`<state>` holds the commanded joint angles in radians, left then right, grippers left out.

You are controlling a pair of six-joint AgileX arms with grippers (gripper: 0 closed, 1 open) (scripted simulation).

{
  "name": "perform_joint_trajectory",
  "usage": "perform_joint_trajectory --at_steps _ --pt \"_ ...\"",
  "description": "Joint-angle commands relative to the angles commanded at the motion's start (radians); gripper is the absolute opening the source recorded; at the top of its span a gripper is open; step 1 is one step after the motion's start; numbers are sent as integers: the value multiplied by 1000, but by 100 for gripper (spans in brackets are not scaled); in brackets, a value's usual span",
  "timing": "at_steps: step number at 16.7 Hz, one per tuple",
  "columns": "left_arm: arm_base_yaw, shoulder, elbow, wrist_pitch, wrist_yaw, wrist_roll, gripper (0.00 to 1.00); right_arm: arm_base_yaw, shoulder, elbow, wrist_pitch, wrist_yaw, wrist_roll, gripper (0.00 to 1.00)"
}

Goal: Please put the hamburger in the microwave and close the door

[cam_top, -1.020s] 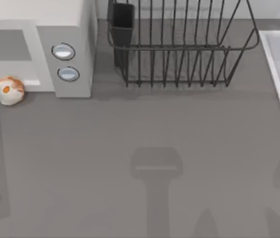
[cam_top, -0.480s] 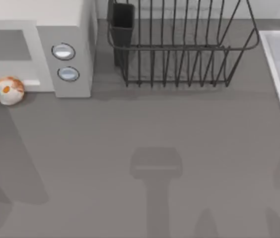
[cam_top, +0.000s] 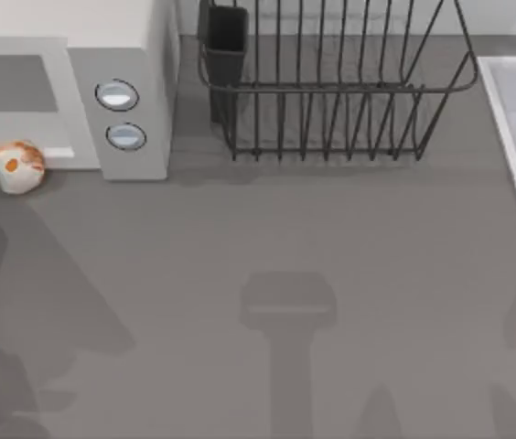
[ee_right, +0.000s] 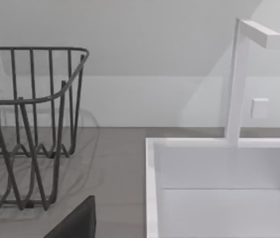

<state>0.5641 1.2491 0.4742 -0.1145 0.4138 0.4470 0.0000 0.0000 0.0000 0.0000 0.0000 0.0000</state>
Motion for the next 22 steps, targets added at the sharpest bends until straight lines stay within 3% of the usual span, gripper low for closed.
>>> perform_joint_trajectory --at_steps 9,17,20,22 --pt "-69 -41 -41 18 -54 -68 0 0 0 0 0 0 0 100" --pt "-485 -165 -116 27 -323 -364 0 0 0 0 0 0 0 100" --pt "-564 -203 -135 32 -390 -434 0 0 0 0 0 0 0 100" --pt "-568 -205 -136 32 -395 -438 0 0 0 0 0 0 0 100"
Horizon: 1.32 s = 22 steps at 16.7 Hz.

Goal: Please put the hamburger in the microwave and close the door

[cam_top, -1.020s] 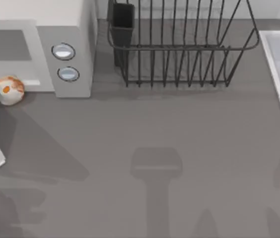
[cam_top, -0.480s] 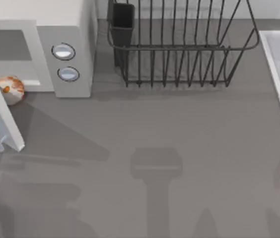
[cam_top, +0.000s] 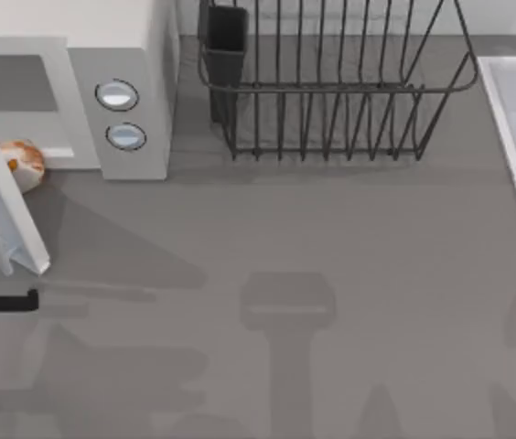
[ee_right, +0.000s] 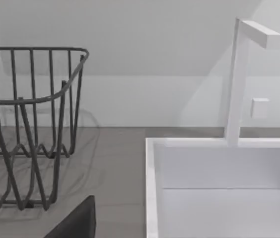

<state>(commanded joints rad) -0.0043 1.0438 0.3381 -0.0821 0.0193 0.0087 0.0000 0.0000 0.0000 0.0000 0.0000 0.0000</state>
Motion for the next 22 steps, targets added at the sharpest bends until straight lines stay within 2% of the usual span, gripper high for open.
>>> perform_joint_trajectory --at_steps 5,14,22 --pt "2 44 40 26 4 1 0 0 0 0 0 0 0 100" --pt "-6 480 269 183 1 0 0 0 0 0 0 0 0 100" --pt "-5 529 317 209 0 0 0 0 0 0 0 0 0 100"
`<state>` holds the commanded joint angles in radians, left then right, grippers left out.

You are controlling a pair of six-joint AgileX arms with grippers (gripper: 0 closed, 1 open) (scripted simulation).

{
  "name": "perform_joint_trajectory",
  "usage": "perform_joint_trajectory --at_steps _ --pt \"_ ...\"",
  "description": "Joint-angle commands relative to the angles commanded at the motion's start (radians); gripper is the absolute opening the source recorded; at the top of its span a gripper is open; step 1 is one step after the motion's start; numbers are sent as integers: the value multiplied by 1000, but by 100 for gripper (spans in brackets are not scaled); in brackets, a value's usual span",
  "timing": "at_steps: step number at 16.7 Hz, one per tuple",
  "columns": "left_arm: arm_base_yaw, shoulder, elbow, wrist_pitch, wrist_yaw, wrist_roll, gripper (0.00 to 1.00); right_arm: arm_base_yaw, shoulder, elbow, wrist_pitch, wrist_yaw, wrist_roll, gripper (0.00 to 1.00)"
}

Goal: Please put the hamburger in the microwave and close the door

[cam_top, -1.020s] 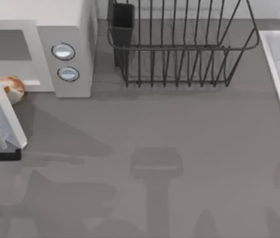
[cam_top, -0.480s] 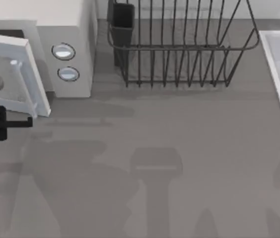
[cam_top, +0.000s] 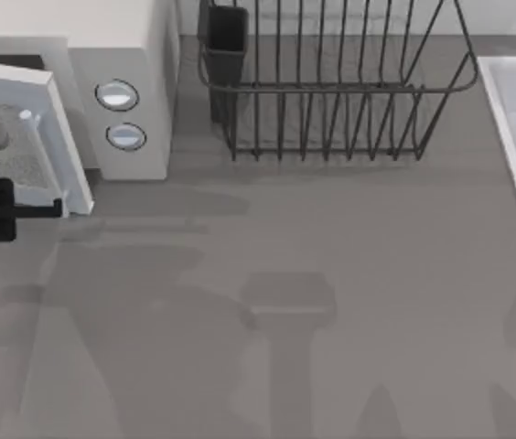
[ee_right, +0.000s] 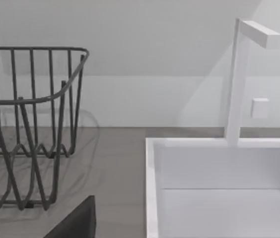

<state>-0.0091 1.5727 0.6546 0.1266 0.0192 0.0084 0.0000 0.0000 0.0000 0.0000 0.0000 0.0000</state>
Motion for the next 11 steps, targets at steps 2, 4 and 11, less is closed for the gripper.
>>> perform_joint_trajectory --at_steps 2,4,11 --pt "-1 59 58 -4 0 0 0 0 0 0 0 0 0 100" --pt "-3 151 155 -10 0 -1 0 0 0 0 0 0 0 100" --pt "-7 351 383 -30 -1 -2 0 0 0 0 0 0 0 100"
